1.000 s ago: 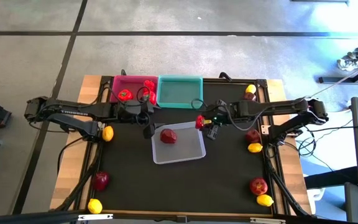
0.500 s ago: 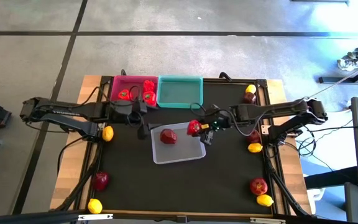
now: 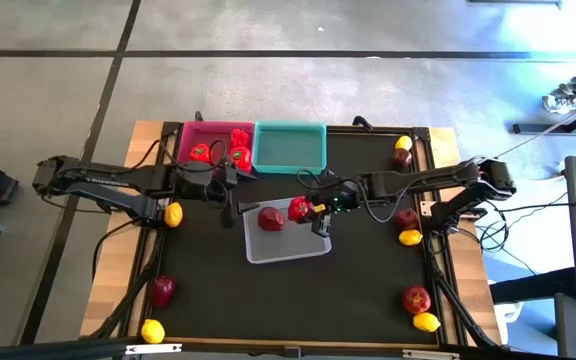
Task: Sort produce into baskets
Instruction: Put the red bell pepper into the red bin
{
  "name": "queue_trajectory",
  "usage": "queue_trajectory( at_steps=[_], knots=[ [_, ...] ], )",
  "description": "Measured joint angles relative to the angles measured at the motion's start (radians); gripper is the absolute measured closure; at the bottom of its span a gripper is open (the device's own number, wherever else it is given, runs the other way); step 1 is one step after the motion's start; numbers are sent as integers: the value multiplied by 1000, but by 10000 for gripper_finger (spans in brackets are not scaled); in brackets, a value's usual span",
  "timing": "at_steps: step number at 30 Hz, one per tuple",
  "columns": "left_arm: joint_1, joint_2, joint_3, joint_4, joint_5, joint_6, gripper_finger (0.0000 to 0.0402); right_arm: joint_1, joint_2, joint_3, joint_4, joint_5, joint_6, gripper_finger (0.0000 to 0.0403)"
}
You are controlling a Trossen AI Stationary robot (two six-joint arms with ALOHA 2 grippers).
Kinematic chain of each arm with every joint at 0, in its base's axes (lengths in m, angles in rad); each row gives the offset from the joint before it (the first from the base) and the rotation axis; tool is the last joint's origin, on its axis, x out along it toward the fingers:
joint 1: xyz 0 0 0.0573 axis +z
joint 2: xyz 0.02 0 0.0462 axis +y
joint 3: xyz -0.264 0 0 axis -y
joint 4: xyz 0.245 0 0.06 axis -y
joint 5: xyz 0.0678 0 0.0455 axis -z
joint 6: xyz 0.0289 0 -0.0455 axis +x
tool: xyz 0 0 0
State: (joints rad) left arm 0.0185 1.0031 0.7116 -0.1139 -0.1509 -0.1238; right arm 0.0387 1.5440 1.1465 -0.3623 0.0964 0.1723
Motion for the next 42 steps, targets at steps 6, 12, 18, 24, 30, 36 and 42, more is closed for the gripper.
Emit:
queue_trajectory(
  at_steps=[6,12,18,24,30,36,42],
  knots=[
    [2,1,0,0,0,33,25,-5,0,0,6,78,-25,246],
    [0,-1,0,-13,19,120,25,-17,0,0,17,77,-44,246],
    [3,10,0,49,45,182,25,-20,0,0,64,76,-53,246],
    [2,48,0,135,46,139,25,-19,0,0,75,68,-53,246],
    [2,114,0,218,73,88,25,-19,0,0,77,58,-76,246],
    [1,172,0,332,75,47,25,-20,-1,0,77,33,-77,246],
    [1,240,0,410,106,32,25,-19,-1,0,77,34,-95,246]
  ],
)
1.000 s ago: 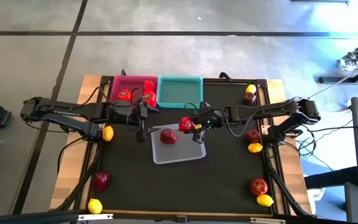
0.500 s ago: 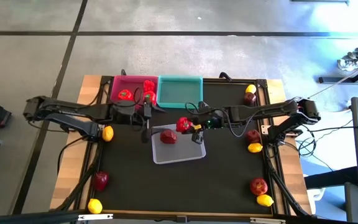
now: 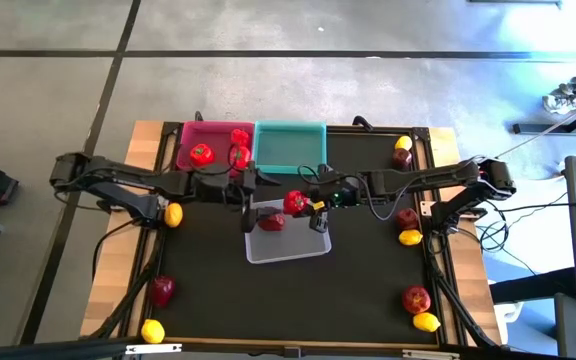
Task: Sort produce into baskets
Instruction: Put the red bell pepper into the red bin
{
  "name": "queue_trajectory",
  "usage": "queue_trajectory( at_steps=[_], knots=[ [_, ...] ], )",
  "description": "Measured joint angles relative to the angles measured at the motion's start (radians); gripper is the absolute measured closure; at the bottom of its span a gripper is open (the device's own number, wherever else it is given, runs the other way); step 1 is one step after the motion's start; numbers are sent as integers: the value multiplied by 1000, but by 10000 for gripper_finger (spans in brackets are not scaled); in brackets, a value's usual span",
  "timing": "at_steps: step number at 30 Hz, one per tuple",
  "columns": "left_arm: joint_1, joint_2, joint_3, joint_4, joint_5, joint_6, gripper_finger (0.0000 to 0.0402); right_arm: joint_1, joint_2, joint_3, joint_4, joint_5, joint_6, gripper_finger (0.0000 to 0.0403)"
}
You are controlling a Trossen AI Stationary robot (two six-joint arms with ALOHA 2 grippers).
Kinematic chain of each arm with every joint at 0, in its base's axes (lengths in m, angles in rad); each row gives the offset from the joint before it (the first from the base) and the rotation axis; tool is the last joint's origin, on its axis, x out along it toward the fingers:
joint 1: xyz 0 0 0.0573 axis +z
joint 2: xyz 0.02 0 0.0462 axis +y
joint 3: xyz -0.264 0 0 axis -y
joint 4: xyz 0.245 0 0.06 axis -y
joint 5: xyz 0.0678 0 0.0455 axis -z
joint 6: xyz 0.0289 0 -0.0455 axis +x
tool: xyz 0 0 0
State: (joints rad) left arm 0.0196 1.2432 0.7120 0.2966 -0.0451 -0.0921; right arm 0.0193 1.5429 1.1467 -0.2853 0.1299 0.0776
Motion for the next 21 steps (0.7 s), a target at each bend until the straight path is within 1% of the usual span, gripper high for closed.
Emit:
queue_trajectory(
  at_steps=[3,8,11,19,21],
  knots=[
    [0,45,0,26,19,-4,25,0,0,0,9,-2,-4,246],
    [1,104,0,52,19,-3,25,0,0,0,56,-71,-8,246],
    [1,127,0,78,38,-4,25,0,0,0,79,-79,-8,246],
    [1,139,0,109,45,-2,26,0,0,1,116,-120,-9,246],
    [1,139,0,110,45,2,34,0,0,1,118,-121,-9,246]
  ],
)
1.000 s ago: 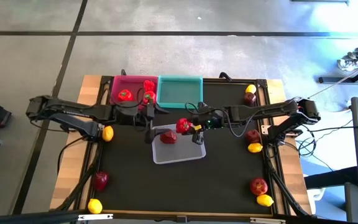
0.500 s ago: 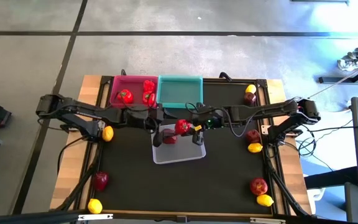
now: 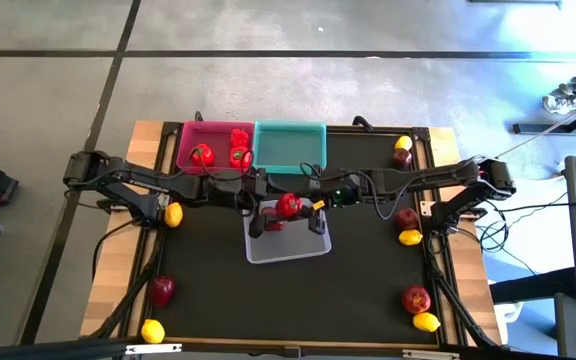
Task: Sort produce into baskets
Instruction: Put the red bell pepper into the red bin
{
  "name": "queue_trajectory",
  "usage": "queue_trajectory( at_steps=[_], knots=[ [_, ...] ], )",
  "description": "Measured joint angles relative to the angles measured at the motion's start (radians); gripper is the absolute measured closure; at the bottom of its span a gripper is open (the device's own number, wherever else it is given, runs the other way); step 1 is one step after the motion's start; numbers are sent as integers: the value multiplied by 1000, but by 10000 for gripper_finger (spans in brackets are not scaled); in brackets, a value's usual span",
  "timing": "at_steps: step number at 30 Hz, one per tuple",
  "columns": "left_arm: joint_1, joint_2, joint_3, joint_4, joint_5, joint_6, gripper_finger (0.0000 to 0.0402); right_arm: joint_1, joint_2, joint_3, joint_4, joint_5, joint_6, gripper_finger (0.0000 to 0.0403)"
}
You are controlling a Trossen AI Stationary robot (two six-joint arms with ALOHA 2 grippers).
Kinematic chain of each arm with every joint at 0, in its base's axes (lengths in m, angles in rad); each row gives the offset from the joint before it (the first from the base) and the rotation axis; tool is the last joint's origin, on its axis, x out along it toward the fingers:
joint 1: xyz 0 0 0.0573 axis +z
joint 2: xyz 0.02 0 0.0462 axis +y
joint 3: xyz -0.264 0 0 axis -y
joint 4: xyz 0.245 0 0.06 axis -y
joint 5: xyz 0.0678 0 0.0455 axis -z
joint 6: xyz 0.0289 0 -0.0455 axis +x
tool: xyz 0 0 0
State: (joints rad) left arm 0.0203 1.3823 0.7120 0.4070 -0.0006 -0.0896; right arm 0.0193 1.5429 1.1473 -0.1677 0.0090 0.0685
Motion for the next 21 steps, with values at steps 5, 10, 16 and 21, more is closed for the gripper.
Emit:
queue_trajectory(
  at_steps=[5,10,16,21],
  knots=[
    [-1,0,0,2,3,9,93,0,0,0,7,2,0,246],
    [0,0,0,1,9,14,140,0,0,0,9,17,0,246],
    [0,0,0,2,11,15,140,0,0,-1,17,23,9,214],
    [4,-7,0,1,13,16,137,0,-1,-1,22,23,28,148]
  ],
)
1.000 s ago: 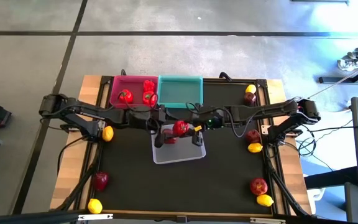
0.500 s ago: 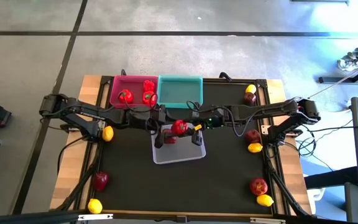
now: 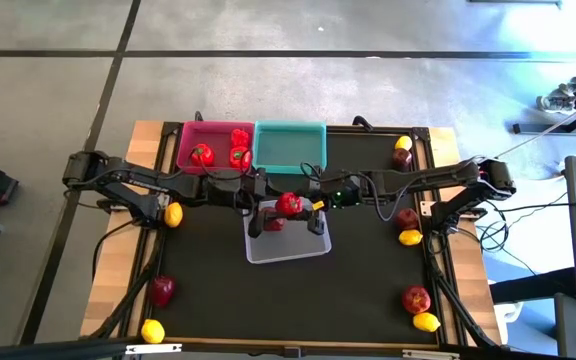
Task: Sort produce into baskets
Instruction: Put the red bell pepper into the red bin
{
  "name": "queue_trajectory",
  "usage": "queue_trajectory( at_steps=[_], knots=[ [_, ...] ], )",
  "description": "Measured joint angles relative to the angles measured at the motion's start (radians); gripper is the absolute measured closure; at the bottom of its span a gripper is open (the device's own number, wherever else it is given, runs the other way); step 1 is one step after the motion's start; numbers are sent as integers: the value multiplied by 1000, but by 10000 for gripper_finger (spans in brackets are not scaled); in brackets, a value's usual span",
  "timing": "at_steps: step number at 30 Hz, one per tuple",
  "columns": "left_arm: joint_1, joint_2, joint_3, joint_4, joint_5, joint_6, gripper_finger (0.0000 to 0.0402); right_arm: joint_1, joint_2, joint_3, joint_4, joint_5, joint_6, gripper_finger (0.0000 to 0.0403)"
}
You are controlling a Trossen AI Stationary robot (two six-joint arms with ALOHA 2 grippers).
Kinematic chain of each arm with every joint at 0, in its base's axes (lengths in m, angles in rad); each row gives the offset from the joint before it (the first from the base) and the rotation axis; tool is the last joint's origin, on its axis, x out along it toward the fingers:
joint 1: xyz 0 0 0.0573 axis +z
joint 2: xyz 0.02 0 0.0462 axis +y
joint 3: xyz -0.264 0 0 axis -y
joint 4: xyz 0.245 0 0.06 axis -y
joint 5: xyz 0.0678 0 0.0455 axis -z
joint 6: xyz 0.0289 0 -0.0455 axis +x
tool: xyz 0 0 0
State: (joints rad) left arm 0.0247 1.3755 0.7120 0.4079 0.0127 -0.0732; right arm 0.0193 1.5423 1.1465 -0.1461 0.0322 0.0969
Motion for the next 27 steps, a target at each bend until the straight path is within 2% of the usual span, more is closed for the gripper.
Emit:
queue_trajectory(
  at_steps=[3,6,16,21,27],
  knots=[
    [11,-24,0,-25,0,2,136,0,-21,0,-34,17,4,123],
    [27,-69,0,-62,-1,4,137,0,-61,1,-83,47,4,114],
    [78,-234,0,-279,-41,37,134,0,-204,2,-346,158,21,130],
    [101,-310,-7,-369,-44,70,134,0,-207,2,-424,180,56,136],
    [160,-436,-104,-368,-59,50,134,0,-202,1,-462,183,89,137]
  ],
)
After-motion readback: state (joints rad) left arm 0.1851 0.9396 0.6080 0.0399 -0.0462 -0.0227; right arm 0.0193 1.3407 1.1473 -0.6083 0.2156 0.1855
